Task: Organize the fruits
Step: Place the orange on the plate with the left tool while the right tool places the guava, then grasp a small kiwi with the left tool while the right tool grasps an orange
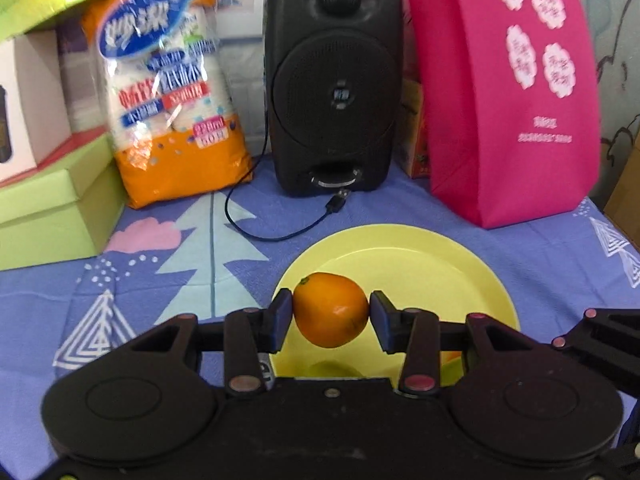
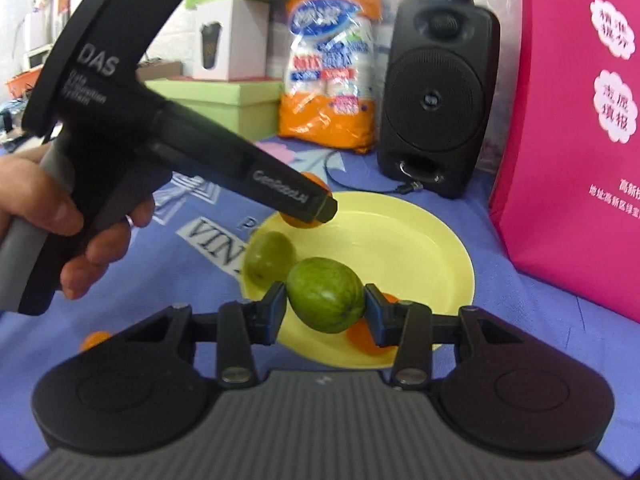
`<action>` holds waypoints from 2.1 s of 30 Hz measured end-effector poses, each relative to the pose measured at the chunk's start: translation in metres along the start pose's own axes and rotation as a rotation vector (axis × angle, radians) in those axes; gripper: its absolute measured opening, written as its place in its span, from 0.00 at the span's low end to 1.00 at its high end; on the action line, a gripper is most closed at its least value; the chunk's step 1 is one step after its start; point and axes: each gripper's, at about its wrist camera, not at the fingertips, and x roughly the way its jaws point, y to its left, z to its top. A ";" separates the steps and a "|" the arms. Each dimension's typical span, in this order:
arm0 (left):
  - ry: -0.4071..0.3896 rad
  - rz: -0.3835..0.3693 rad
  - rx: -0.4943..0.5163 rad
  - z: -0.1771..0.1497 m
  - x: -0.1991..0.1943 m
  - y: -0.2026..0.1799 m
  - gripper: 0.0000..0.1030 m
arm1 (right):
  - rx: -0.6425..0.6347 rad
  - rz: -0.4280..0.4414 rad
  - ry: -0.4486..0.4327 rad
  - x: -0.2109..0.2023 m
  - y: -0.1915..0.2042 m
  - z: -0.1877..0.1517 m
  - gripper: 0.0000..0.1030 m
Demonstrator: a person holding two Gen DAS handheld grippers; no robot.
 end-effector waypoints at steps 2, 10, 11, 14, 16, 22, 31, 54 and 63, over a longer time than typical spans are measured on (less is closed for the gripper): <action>0.020 -0.004 -0.005 0.002 0.013 0.000 0.40 | -0.004 -0.003 -0.014 0.005 -0.002 0.001 0.40; -0.015 0.016 -0.040 0.000 0.013 0.006 0.66 | -0.016 -0.027 -0.022 0.012 -0.003 0.006 0.44; -0.029 0.025 -0.029 -0.001 0.006 0.006 0.66 | -0.012 -0.031 -0.031 0.009 -0.003 0.005 0.49; -0.056 0.039 -0.014 -0.004 -0.019 0.010 0.66 | -0.003 -0.050 -0.065 -0.003 -0.006 0.003 0.52; -0.077 0.040 -0.019 -0.011 -0.040 0.014 0.71 | 0.016 -0.053 -0.083 -0.016 -0.009 0.002 0.52; -0.157 0.044 -0.062 -0.060 -0.111 0.026 0.82 | 0.086 -0.030 -0.155 -0.071 -0.012 -0.018 0.59; -0.219 0.131 0.051 -0.155 -0.179 -0.023 0.82 | 0.119 -0.007 -0.138 -0.120 0.012 -0.078 0.72; -0.093 0.035 0.124 -0.213 -0.159 -0.074 0.60 | 0.109 0.057 -0.038 -0.107 0.030 -0.106 0.50; -0.075 -0.050 0.082 -0.204 -0.150 -0.072 0.40 | 0.105 0.076 -0.035 -0.100 0.033 -0.101 0.49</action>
